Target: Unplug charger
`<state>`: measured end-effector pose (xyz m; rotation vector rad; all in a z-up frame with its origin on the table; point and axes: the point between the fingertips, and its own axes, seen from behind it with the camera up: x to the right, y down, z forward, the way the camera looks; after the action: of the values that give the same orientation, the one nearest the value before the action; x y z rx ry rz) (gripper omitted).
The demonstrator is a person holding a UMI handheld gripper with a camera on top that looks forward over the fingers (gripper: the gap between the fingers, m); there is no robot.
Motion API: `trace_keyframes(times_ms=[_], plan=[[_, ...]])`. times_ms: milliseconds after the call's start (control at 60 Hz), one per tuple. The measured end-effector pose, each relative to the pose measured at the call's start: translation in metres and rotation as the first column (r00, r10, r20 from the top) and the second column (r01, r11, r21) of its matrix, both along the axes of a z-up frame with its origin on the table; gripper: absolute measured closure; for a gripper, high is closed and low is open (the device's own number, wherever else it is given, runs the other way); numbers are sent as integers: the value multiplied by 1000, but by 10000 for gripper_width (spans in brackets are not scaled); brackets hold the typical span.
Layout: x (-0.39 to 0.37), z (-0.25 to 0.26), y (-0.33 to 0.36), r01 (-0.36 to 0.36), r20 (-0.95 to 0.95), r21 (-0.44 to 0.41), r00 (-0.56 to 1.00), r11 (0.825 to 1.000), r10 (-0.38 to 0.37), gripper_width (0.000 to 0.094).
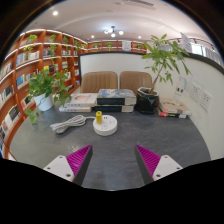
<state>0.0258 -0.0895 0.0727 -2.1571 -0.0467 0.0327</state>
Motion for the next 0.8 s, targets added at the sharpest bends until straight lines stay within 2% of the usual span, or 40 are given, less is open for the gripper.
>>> trace_keyframes(times_ms=[117,250,383,467,483,517,600,683,800], plan=[[-37,-15,61,-32,5,12,999,999,32,117],[-53,-18,126,-17,24,54,1000,998,16,201],[-55,-29,174,10,39,68,999,998,-12,430],[-57,-47,187,4,44,28,999,1000,-5,581],[-58,-52,186,0,39,13,999,1000,0,660],[-65,-47,190,-10,-2,38,1000,999,11,822],[-62,-49,189,25,-9,32,1000,999,-24,883],[-62,-50,190,54,-15,2,998,999,-54,890],[-62,-51,190,24,-71,-55,997,998,-27,901]])
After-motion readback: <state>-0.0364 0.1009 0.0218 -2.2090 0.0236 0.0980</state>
